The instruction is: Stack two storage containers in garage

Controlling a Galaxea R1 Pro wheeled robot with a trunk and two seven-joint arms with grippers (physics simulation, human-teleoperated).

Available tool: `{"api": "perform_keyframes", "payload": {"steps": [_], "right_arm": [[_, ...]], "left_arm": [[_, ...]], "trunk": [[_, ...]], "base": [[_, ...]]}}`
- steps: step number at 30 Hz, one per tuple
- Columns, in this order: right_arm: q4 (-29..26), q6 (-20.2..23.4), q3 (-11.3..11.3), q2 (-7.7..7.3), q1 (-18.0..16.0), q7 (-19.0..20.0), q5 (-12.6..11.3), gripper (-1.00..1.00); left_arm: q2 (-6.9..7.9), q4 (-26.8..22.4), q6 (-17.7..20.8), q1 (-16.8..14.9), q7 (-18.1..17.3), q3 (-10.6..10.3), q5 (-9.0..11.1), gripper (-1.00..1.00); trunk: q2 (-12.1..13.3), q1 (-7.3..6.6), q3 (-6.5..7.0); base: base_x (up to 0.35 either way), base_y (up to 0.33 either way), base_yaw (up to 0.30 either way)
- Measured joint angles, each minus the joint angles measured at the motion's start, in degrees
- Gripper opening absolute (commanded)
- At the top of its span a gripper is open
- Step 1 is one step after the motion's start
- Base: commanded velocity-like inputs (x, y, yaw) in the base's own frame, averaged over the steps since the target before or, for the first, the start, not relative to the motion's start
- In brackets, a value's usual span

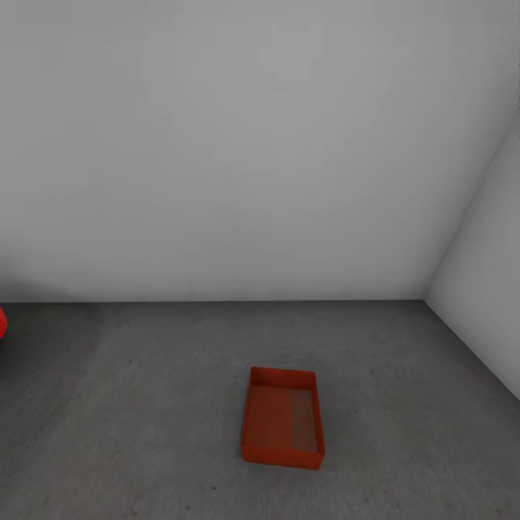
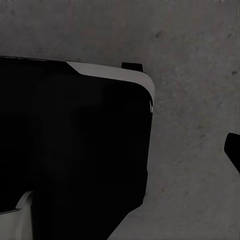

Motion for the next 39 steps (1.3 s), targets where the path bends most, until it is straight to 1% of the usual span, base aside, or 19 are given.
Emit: {"api": "perform_keyframes", "payload": {"steps": [11,14,18,19,21,39], "right_arm": [[0.00,0.00,0.01,0.00,0.00,0.00,0.05,1.00],[0.00,-0.08,0.01,0.07,0.00,-0.05,-0.56,1.00],[0.00,-0.09,-0.03,0.10,0.00,-0.05,-0.69,1.00],[0.05,0.02,-0.27,0.52,0.01,-0.22,-0.88,1.00],[0.08,0.07,-0.33,0.77,0.02,-0.26,-0.97,1.00],[0.08,0.35,-0.34,0.69,0.01,-0.20,-0.88,1.00]], "left_arm": [[-0.01,0.03,0.00,0.00,0.00,0.02,0.03,1.00],[-0.02,0.02,0.00,0.00,0.02,-0.02,0.02,1.00],[-0.04,0.01,0.00,0.00,0.00,0.04,0.03,1.00],[-0.03,0.05,0.00,0.00,0.02,-0.01,0.03,1.00],[-0.05,0.04,0.00,0.00,0.01,-0.01,0.03,1.00],[-0.06,0.04,0.00,0.00,0.01,-0.02,0.03,1.00]], "trunk": [[0.00,0.00,1.03],[0.00,0.00,1.31],[0.00,0.00,1.68],[0.00,0.00,1.77],[0.00,0.00,1.96],[0.00,0.00,3.64]], "base": [[0.000,0.000,0.000],[0.000,0.000,0.000],[0.000,0.000,-0.015],[0.000,0.000,-0.063],[0.000,0.000,-0.044],[0.000,0.000,-0.005]]}}
